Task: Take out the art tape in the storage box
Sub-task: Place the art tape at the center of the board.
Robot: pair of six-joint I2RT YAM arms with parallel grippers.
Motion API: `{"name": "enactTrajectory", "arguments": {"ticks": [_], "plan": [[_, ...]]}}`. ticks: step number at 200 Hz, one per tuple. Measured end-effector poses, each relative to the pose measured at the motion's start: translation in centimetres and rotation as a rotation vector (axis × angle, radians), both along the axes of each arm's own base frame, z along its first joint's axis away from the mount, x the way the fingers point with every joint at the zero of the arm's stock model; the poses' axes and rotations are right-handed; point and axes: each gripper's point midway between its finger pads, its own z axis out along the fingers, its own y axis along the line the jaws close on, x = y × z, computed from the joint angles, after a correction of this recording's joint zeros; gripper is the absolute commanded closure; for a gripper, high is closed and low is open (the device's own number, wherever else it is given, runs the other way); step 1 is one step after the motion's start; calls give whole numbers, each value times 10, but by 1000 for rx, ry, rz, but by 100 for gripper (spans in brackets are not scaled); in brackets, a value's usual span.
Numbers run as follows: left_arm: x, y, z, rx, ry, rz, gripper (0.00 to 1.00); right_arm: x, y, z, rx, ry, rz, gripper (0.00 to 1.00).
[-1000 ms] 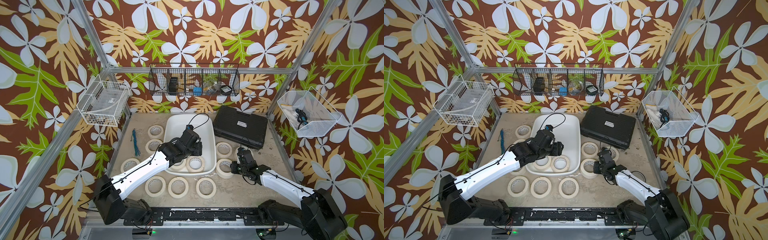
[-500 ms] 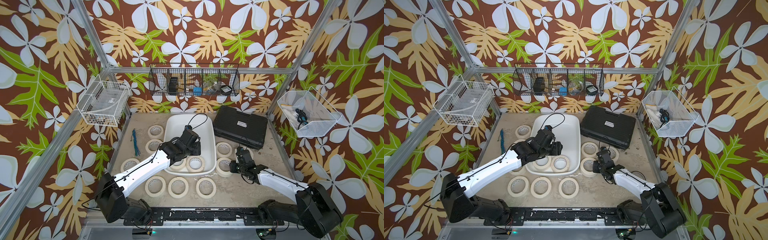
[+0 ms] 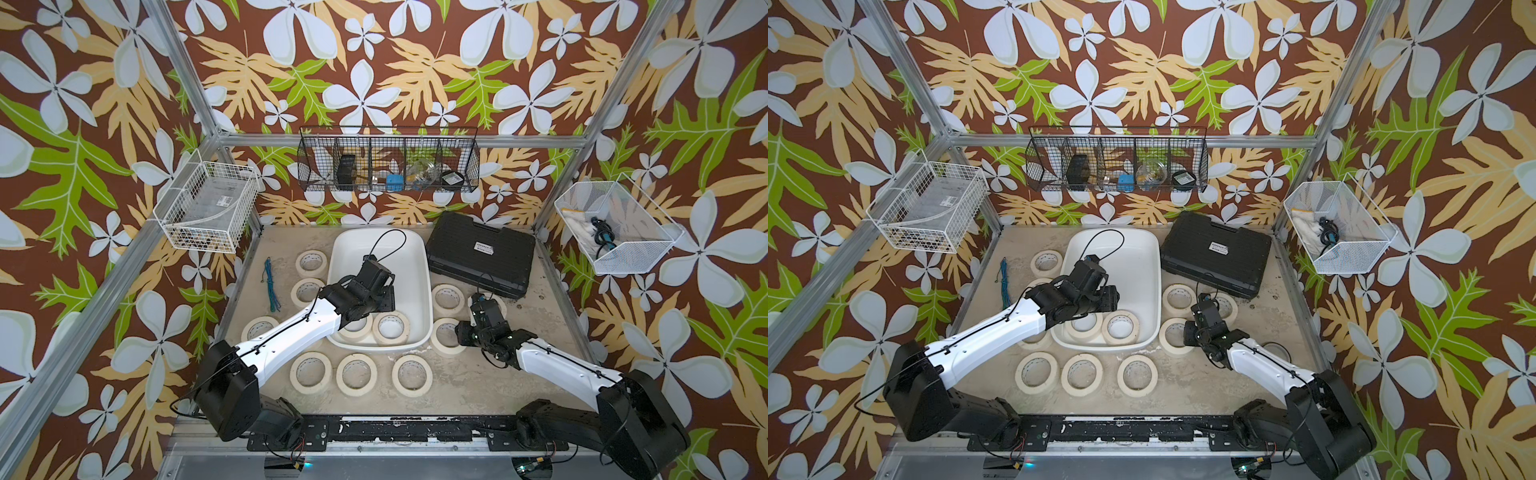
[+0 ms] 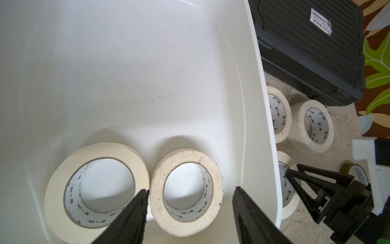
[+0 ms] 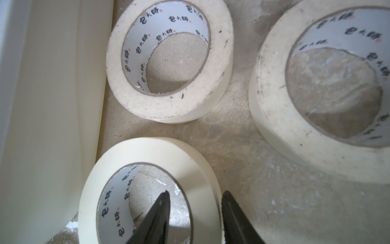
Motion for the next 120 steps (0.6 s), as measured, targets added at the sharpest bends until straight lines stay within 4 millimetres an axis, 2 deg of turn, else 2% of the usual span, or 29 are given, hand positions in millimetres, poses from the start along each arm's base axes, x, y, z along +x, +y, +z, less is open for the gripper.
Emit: {"name": "enactTrajectory", "arguments": {"ticks": [26,50,90,120], "plan": [[0,0,-3,2,10,-2,32,0,0,6,-2,1,0,53],[2,1,-8,23,18,-13,31,3,2,24,9,-27,5,53],[1,2,-42,130,104,-59,32,3,13,57,27,-75,43,52],[-4,5,-58,182,147,-87,34,-1,16,69,28,-78,62,52]]}}
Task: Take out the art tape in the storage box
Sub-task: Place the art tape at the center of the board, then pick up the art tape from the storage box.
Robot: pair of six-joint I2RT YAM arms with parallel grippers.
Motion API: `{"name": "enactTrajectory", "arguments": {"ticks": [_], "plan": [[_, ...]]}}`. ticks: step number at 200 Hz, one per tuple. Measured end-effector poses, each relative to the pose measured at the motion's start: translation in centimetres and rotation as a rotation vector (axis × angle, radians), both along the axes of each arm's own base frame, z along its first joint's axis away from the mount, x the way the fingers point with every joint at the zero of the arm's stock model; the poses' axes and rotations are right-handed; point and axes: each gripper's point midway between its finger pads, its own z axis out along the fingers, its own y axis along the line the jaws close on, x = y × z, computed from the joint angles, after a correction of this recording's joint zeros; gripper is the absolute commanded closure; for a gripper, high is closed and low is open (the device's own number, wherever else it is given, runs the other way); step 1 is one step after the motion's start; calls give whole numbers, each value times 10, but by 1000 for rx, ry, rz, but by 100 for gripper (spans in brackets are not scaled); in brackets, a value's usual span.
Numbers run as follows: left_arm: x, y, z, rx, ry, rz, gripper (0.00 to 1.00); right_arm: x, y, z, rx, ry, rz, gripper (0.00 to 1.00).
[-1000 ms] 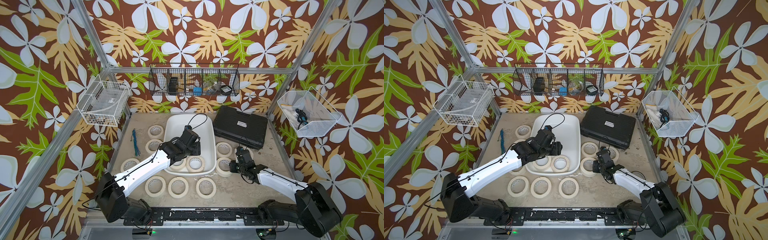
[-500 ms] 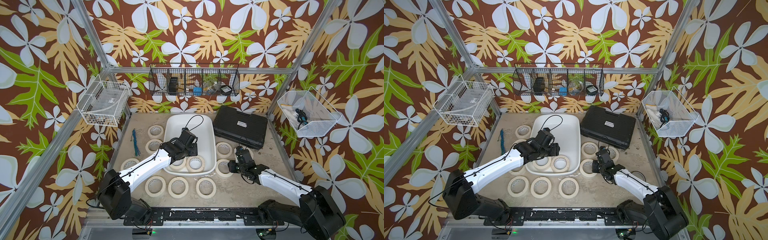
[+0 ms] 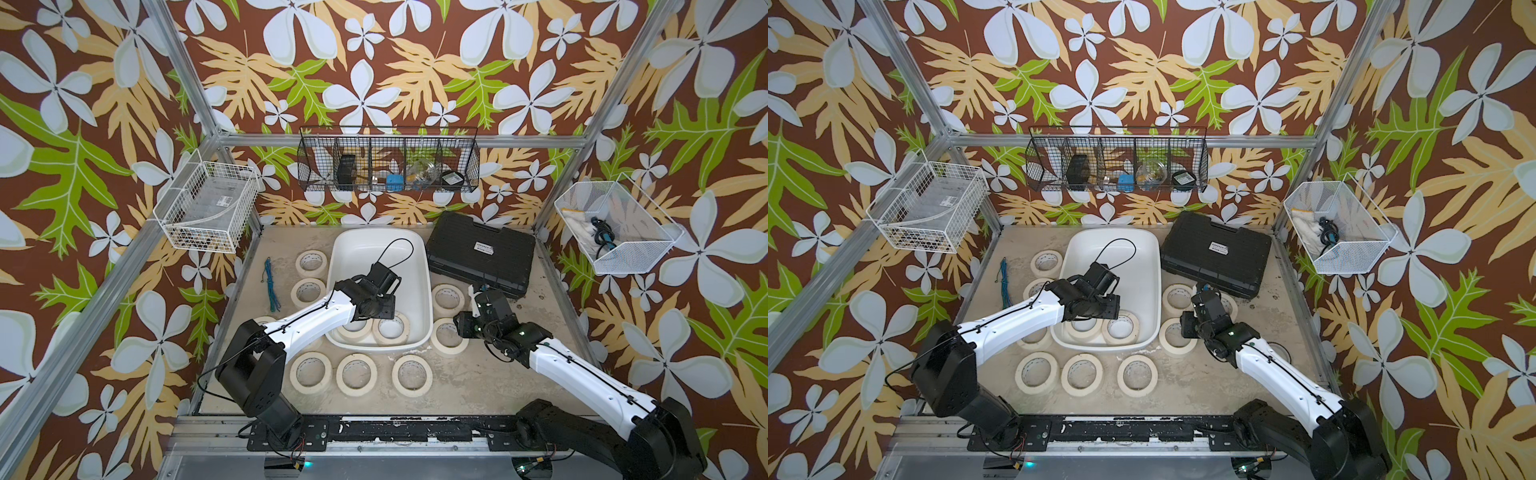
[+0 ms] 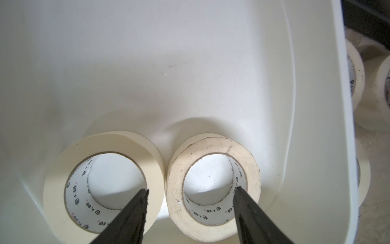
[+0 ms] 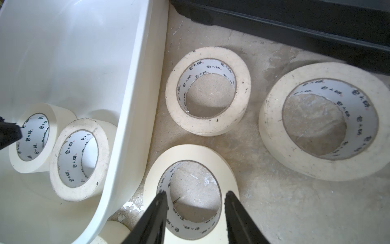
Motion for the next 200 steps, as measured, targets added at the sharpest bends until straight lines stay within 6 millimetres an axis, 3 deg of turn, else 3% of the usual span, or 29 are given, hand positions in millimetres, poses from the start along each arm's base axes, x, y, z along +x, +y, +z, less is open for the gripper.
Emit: {"name": "enactTrajectory", "arguments": {"ticks": [54,109,200], "plan": [[6,4,-22,54,41,-18,47,-7,-2,4,-2,7,7,51],[13,1,-51,121,91,-75,44,-10,-1,4,-4,15,25,51],[17,-8,-59,129,106,-146,45,-10,-1,3,-12,15,34,51]]}}
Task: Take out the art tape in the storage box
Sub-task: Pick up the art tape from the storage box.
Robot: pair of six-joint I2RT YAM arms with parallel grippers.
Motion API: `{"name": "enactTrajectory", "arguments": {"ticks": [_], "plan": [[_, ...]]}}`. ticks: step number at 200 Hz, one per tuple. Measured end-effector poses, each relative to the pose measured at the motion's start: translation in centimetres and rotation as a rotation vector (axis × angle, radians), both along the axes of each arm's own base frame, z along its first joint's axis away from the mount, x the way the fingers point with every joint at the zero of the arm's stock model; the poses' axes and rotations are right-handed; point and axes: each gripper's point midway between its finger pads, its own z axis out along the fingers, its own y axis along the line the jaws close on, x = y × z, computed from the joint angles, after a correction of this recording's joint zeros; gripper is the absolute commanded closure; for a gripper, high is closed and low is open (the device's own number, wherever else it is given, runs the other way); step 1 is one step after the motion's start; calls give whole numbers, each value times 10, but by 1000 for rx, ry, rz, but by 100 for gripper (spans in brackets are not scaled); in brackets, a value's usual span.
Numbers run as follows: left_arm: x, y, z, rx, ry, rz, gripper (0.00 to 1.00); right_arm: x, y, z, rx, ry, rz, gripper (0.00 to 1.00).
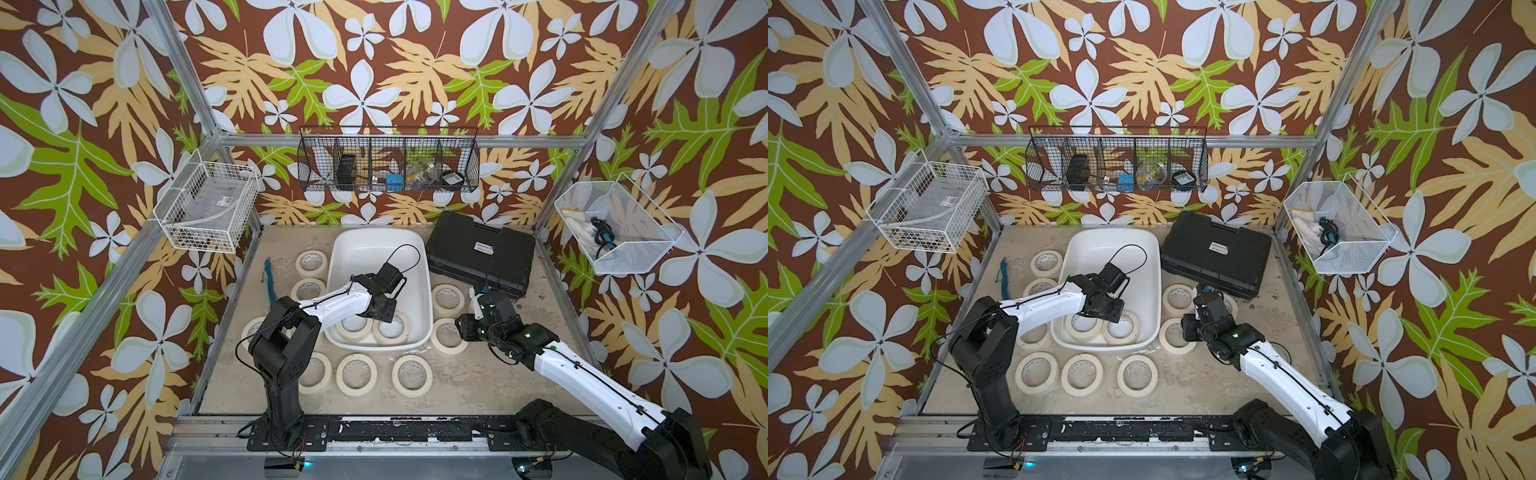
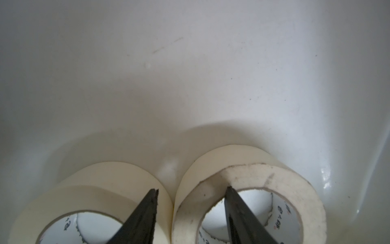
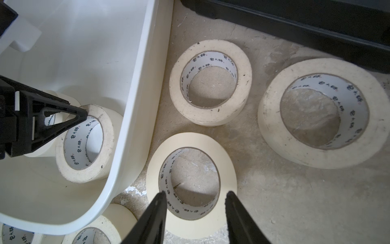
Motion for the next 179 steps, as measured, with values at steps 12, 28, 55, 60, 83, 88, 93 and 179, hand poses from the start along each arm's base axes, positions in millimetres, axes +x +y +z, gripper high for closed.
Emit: {"name": "enactTrajectory", "arguments": {"ticks": [12,28,55,60,83,88,93,179], "plan": [[-1,-2,0,-7,3,-9,45,0,0,0,-1,1,1,51],[-8,-7,0,-21,16,-36,45,0,0,-1,-5,3,3,51],[-18,-10,4,-19,14,-63,44,0,0,-3,-7,6,3,51],[-19,-10,4,-18,14,-66,44,0,0,-3,-8,5,5,51],[-21,-8,-1,-7,26,-67,44,-2,-1,-8,-13,14,6,51],[-21,-8,-3,-4,28,-69,44,-2,-1,-8,-13,15,7,51],[-21,-8,-5,-1,31,-69,44,-2,0,-9,-11,16,9,51],[-8,-3,-11,46,-4,-17,80,-3,0,-8,-3,11,10,51]]}}
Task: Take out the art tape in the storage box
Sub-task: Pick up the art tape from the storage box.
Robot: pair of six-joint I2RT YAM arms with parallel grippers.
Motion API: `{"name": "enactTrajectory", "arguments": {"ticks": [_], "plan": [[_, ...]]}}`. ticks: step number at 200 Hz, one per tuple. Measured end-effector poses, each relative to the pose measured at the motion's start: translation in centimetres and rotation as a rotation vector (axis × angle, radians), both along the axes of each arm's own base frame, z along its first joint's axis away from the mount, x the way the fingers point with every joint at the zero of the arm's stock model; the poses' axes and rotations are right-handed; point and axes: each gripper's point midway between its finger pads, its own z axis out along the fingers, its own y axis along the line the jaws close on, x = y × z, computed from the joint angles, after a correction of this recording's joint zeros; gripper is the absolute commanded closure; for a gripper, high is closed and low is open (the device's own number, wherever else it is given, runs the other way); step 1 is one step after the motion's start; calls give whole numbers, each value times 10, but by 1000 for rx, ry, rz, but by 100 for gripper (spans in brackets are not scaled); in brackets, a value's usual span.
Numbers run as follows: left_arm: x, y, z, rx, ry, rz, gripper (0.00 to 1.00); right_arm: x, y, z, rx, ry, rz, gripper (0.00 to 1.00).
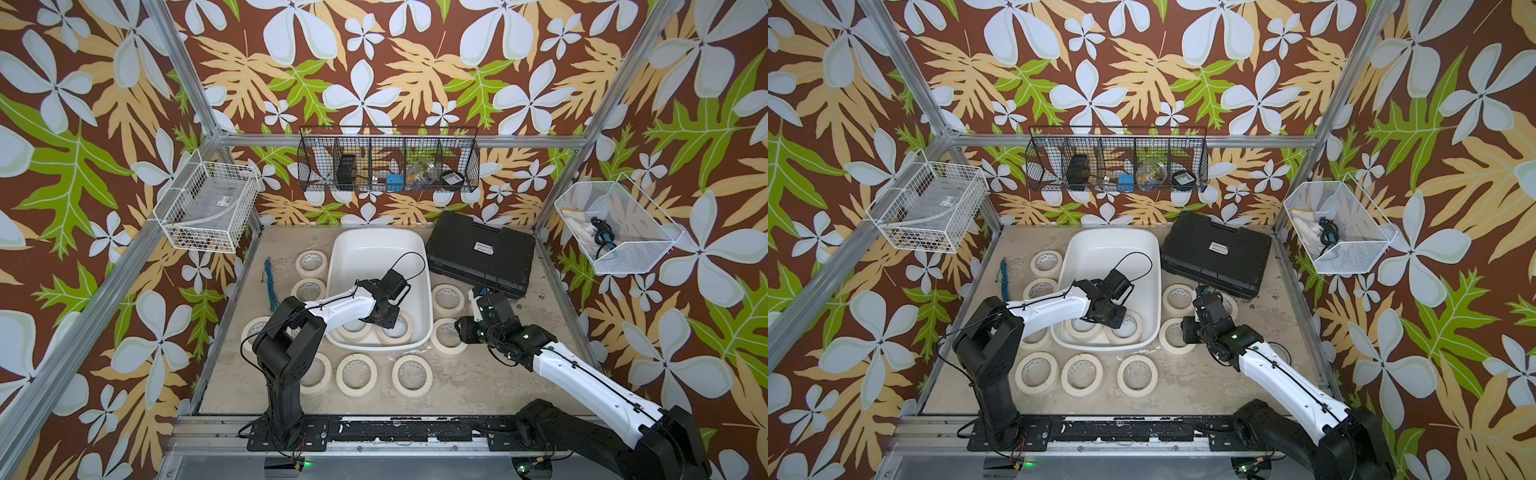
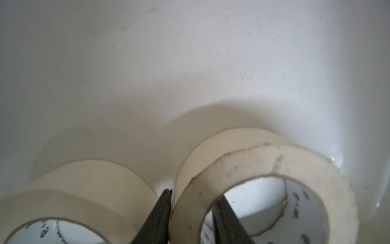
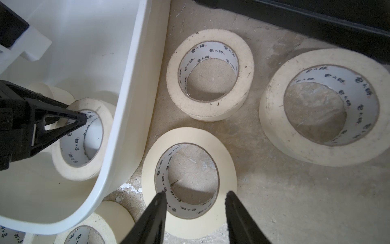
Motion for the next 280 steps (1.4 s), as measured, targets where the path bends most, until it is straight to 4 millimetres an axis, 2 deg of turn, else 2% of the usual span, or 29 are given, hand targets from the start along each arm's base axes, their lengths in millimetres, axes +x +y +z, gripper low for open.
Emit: {"name": "enactTrajectory", "arguments": {"ticks": [63,99,131,159,205,241,280], "plan": [[6,7,11,19,-40,57,87,1,1,13,23,-24,-7,51],[11,14,45,-3,-104,129,92,6,7,35,63,-61,1,51],[10,21,75,-9,-164,197,92,9,16,57,109,-91,10,52],[1,10,95,-36,-185,208,93,13,34,75,141,-112,49,52],[-16,-17,119,-94,-205,190,94,17,76,97,151,-131,128,49],[-22,-26,134,-150,-212,197,94,22,90,97,129,-134,138,47],[-25,-29,137,-169,-207,189,94,24,96,88,105,-123,140,46]]}}
